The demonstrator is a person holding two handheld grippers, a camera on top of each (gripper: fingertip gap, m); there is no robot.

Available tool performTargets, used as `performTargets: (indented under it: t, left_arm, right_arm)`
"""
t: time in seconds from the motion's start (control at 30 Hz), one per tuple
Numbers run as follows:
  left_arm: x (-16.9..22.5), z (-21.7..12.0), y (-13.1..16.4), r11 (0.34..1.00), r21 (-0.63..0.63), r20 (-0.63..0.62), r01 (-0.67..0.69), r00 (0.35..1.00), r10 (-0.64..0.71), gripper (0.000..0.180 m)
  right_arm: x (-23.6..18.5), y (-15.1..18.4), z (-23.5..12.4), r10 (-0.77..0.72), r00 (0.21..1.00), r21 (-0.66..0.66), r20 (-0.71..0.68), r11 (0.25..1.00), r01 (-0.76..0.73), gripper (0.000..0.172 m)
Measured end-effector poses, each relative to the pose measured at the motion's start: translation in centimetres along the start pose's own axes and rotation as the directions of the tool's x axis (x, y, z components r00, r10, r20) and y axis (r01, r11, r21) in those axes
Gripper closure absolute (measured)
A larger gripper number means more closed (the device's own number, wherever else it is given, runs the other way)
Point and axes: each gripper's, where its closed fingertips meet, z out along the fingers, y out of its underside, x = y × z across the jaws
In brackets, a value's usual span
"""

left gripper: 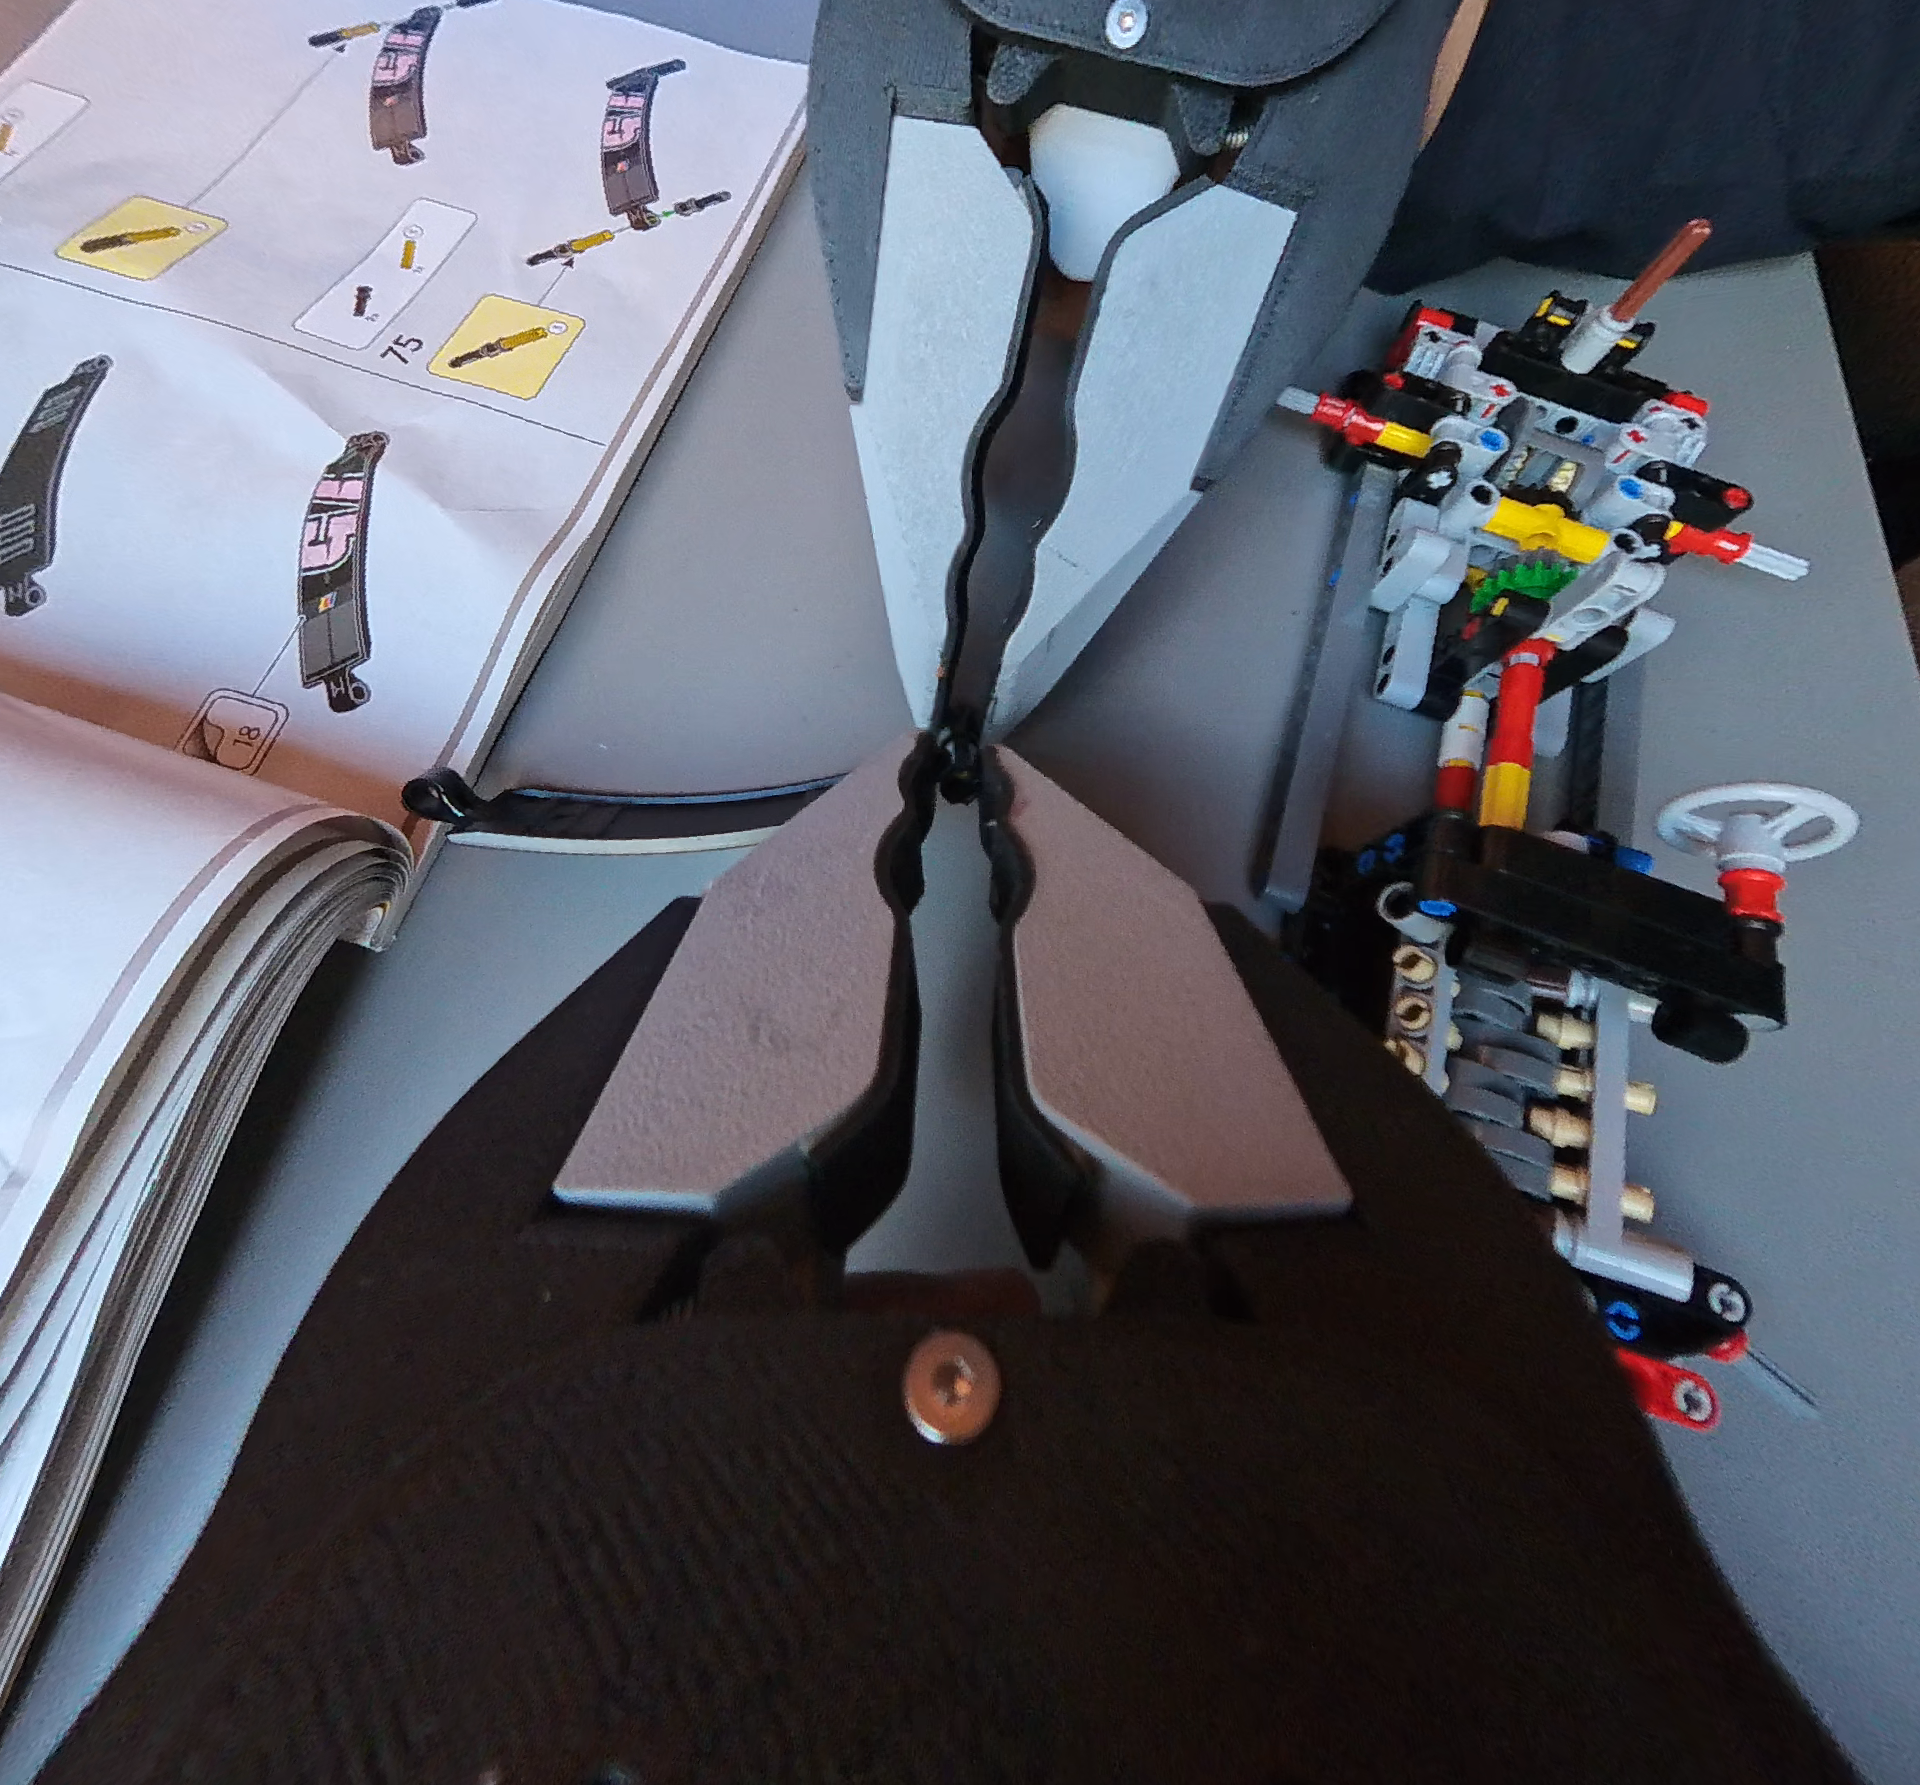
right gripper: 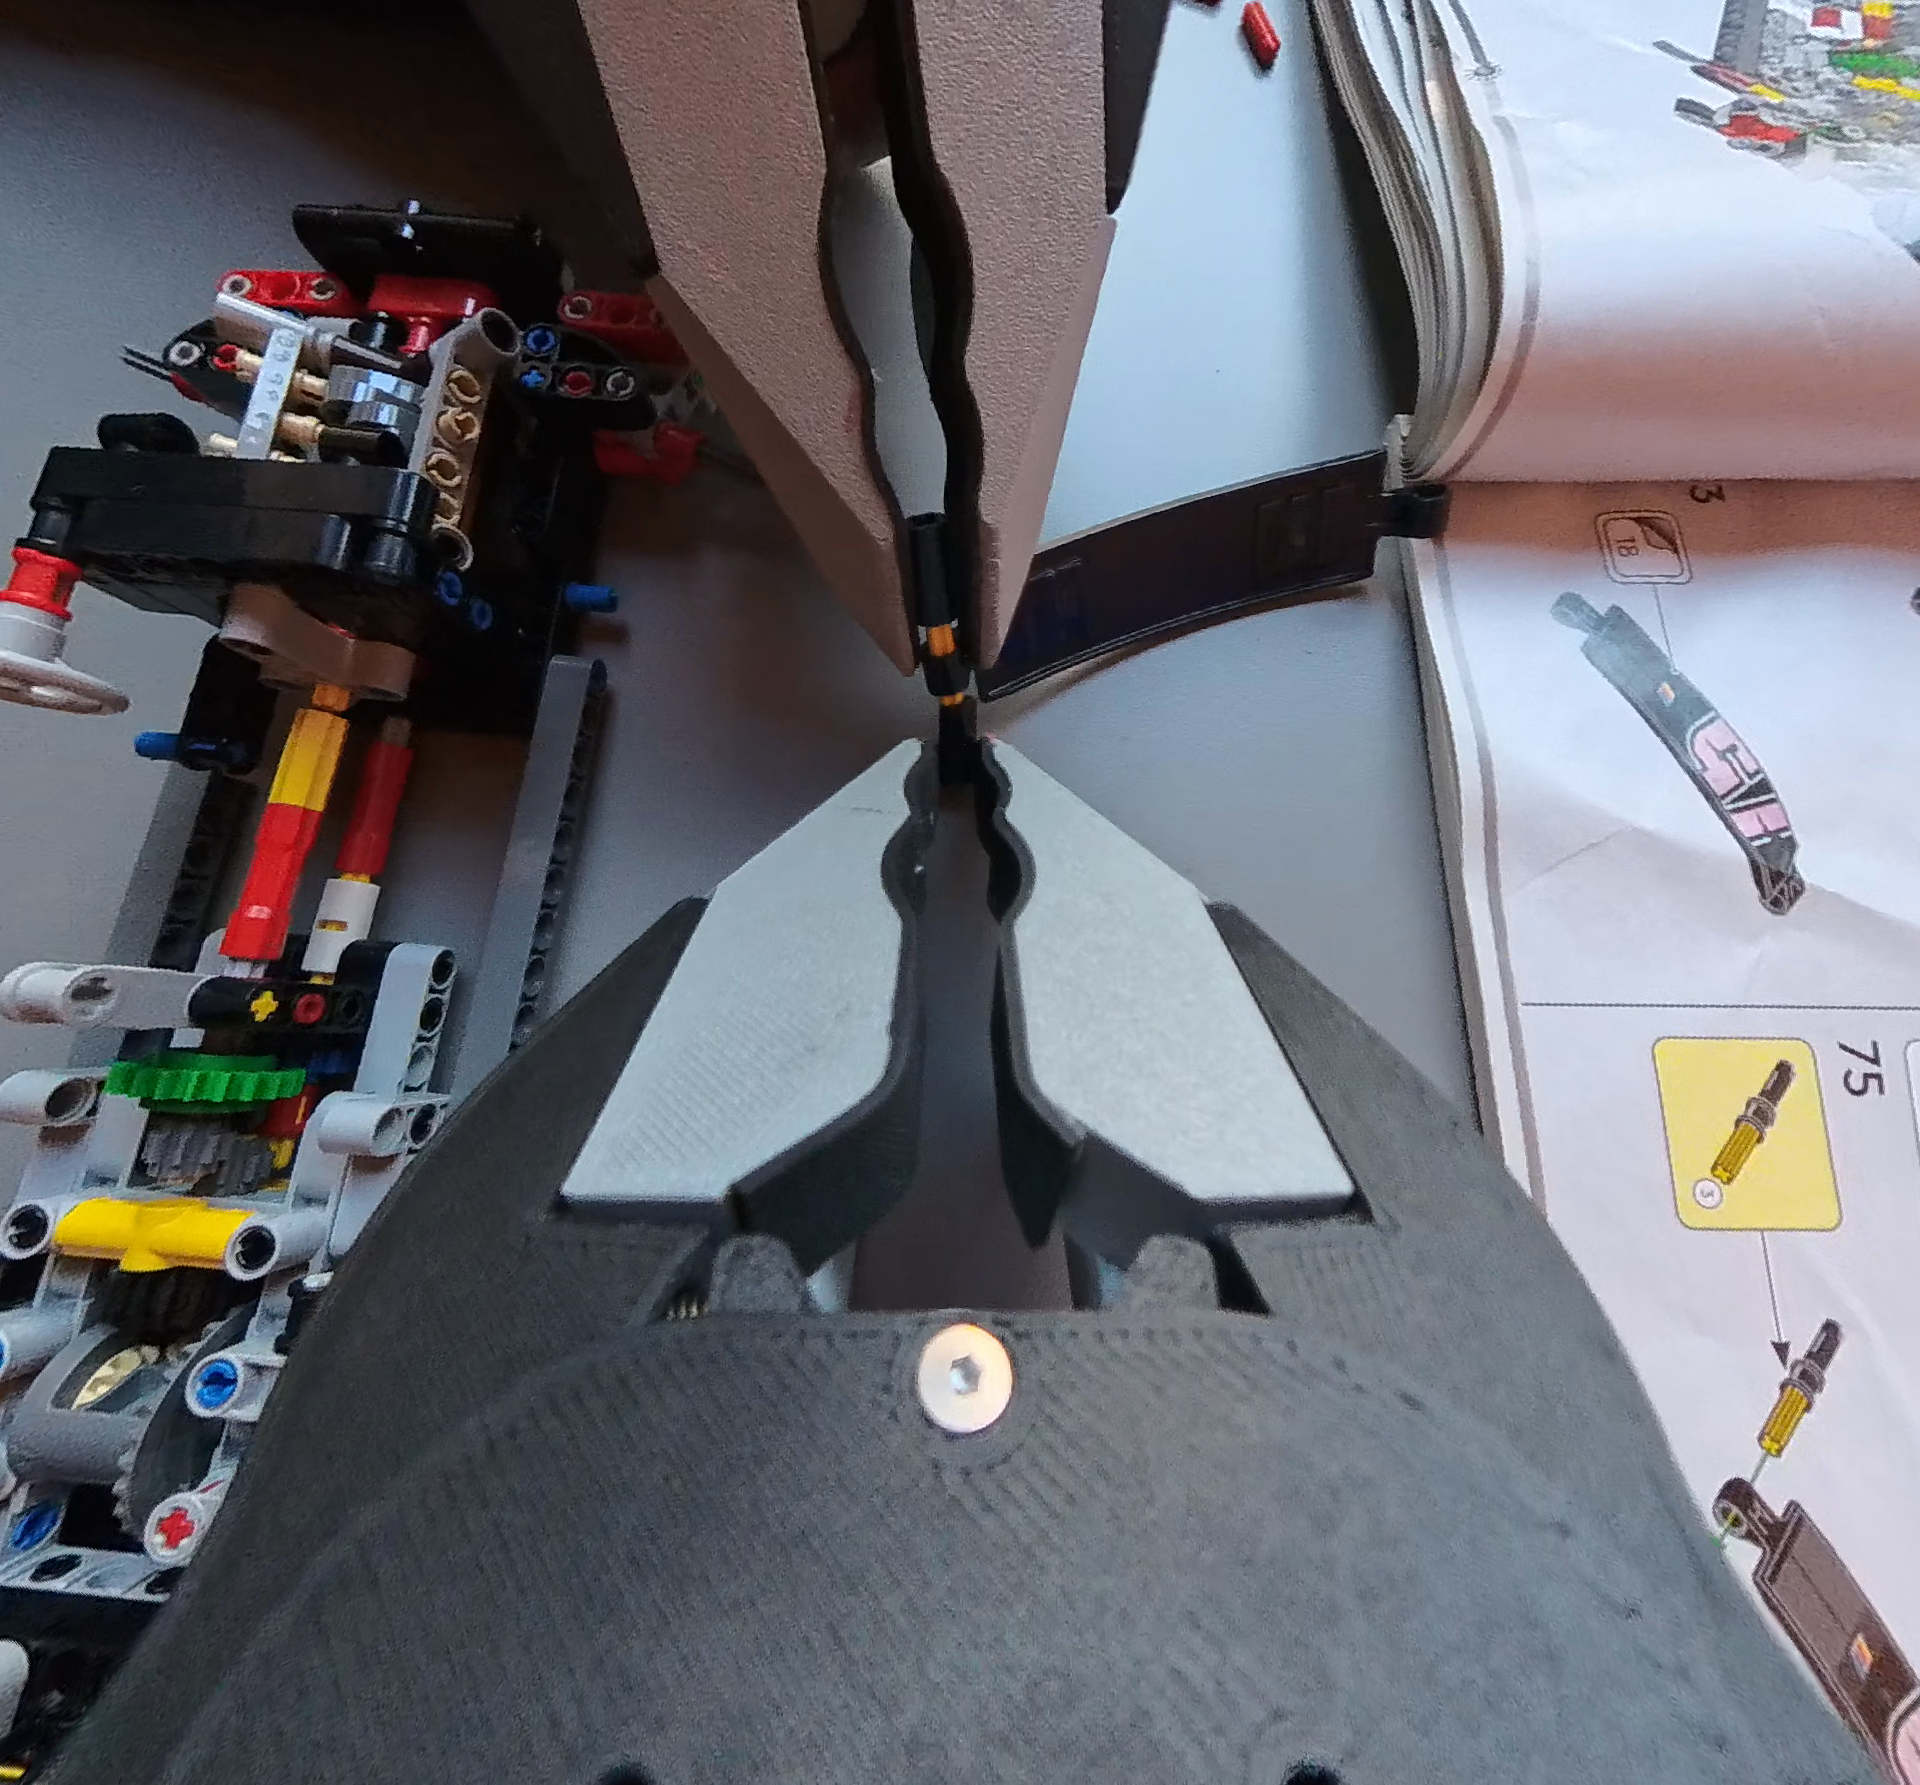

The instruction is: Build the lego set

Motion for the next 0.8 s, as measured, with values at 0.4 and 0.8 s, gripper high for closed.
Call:
performTargets:
  t: [0.4,0.8]
  left_arm:
    - [-0.6,-0.5,-0.2,0.999,0.032,-0.003,0.035,0.999,-0.034,0.175]
    - [0.2,-4.2,-5.4,0.892,0.39,-0.233,0.231,0.961,-0.147,0.176]
  right_arm:
    - [0.0,-0.8,-0.8,0.041,0.998,0.065,0.04,0.997,-0.044,0.167]
    - [2.5,1.3,-1.5,-0.001,0.992,-0.021,-0.126,1.0,-0.002,0.166]
